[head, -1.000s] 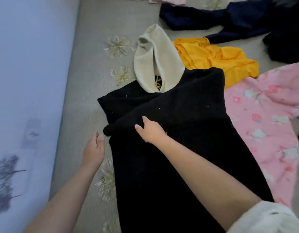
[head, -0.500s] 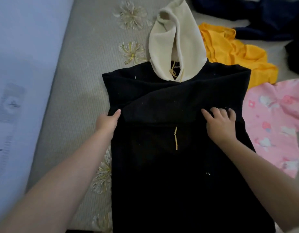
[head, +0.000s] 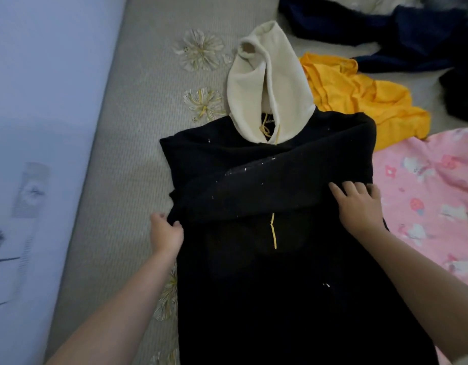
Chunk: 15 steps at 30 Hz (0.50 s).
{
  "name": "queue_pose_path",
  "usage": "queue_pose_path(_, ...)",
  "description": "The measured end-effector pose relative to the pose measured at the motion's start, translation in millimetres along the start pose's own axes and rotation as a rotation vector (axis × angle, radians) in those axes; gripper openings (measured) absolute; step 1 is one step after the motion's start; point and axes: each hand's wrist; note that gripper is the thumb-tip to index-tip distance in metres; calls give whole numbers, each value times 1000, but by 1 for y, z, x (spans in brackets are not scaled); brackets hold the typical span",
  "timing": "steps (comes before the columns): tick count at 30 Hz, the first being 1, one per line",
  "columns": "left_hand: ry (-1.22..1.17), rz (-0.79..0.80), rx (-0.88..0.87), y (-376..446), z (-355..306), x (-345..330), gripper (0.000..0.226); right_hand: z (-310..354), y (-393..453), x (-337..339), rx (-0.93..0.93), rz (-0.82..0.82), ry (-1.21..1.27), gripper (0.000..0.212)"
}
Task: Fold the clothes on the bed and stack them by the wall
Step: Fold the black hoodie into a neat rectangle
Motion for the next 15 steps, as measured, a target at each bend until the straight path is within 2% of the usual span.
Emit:
queue_pose_path(3,102,-64,-166,1,-5,-3,47,-7,9,5,56,30,-62,41)
queue_pose_path(5,251,-156,-356,3,-13,-5,44,-15,9,10,176,-106,-86,28)
queue_pose_path(7,367,-159,-510,7,-20,-9,44,-25,4,15,230,-243,-124,24)
queue_pose_path(9,448,-80,-603,12,-28,-15,44,-37,2,18,178,-115,-195,35)
queue_pose_path(11,572,25,-677,16,-35,-25,46,-44,2,19,49,162,-264,59)
queue_pose_path(13,723,64,-725,18,-38,-33,49,-49,6,17,-23,347,-239,59)
queue_pose_path(14,772,40,-737,18,-40,-36,51,-48,8,21,-31,361,-191,54)
queue_pose_path(15,789,-5,-740,18,-42,-38,53,-45,9,24,-17,299,-115,48)
Point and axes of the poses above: each hand's wrist, its own y-axis towards the middle knuckle, its own x-axis out of the back of the hand, z = x × y, and after that the axes turned 10 degrees about y, right-handed
